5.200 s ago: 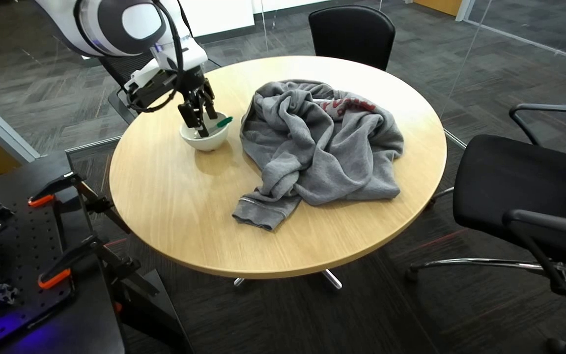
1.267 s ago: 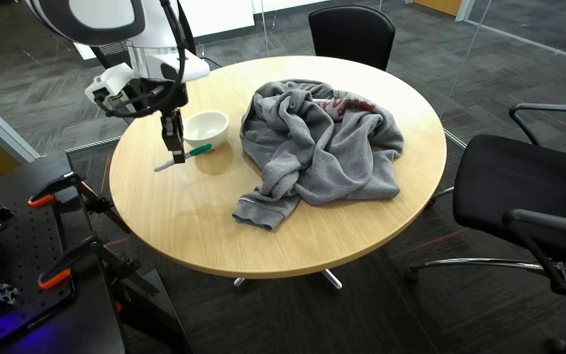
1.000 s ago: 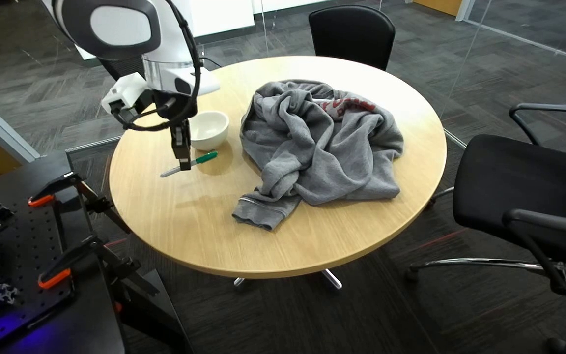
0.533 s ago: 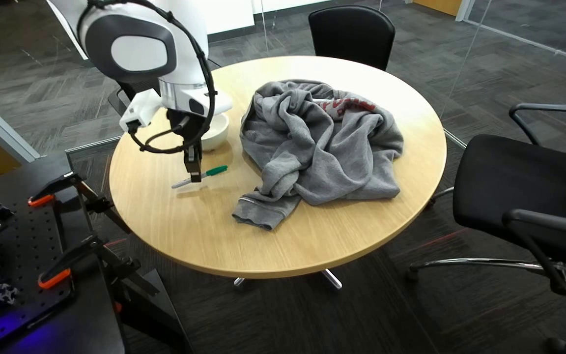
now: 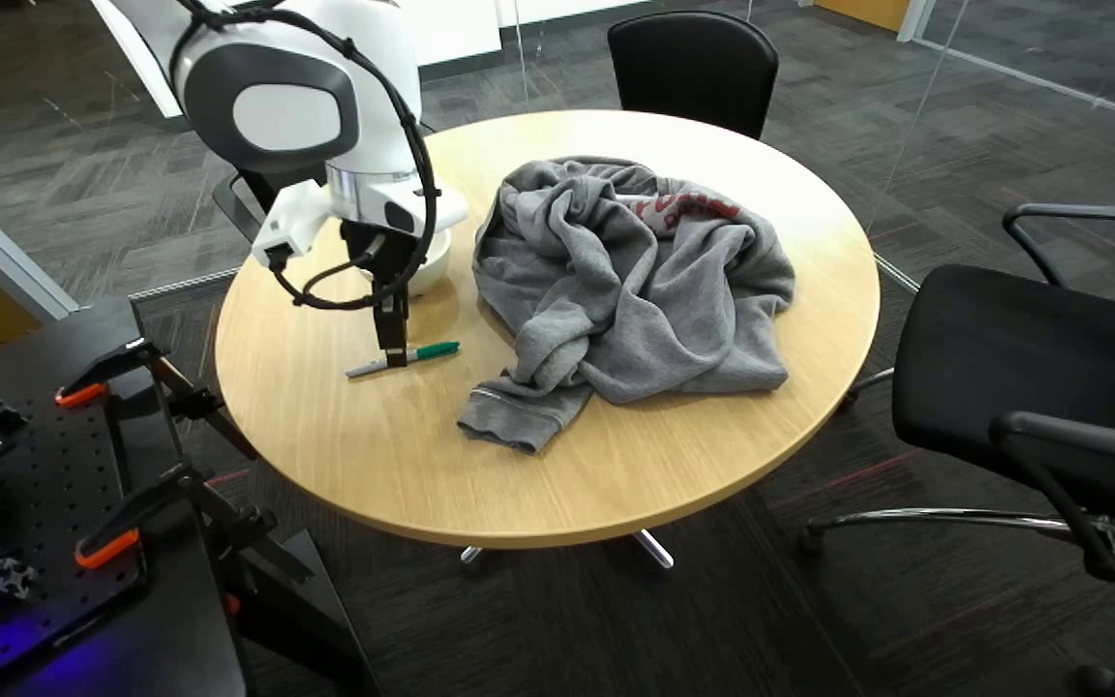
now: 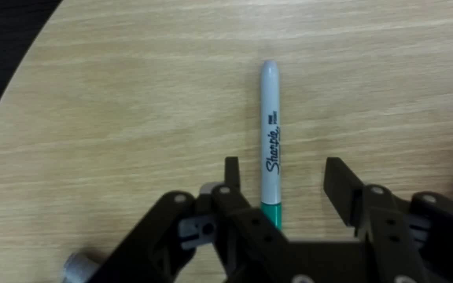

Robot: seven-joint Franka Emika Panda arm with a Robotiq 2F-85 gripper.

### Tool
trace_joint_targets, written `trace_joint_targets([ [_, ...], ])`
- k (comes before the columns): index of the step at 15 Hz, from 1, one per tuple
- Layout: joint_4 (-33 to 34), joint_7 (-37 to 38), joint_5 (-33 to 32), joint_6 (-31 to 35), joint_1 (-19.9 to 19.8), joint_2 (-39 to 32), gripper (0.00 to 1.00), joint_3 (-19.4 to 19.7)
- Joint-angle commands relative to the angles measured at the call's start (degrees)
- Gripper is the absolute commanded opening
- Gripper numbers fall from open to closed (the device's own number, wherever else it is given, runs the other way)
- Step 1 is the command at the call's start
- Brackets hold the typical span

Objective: Move the mug with the marker to the left

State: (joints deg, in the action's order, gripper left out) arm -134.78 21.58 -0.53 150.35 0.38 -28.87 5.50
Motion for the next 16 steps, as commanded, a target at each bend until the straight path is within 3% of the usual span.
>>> trace_joint_targets([
  [1,-4.3,2.4,-0.9,2.6,4.0,5.7,0.91,2.5],
  [3,-6.3,4.9,-2.4,3.4,6.5,8.7,1.0,4.2],
  [7,-9.9,13.4,-8.6,3.9,11.2,15.2,1.0,8.2],
  [9,-11.1,17.0,-12.5,3.5,11.8,18.1,1.0,8.2],
  [13,-11.9,17.8,-16.3,2.7,10.6,21.7,1.0,4.2],
  [16,-11.5,15.8,-15.3,2.2,10.3,22.4,1.0,0.3],
])
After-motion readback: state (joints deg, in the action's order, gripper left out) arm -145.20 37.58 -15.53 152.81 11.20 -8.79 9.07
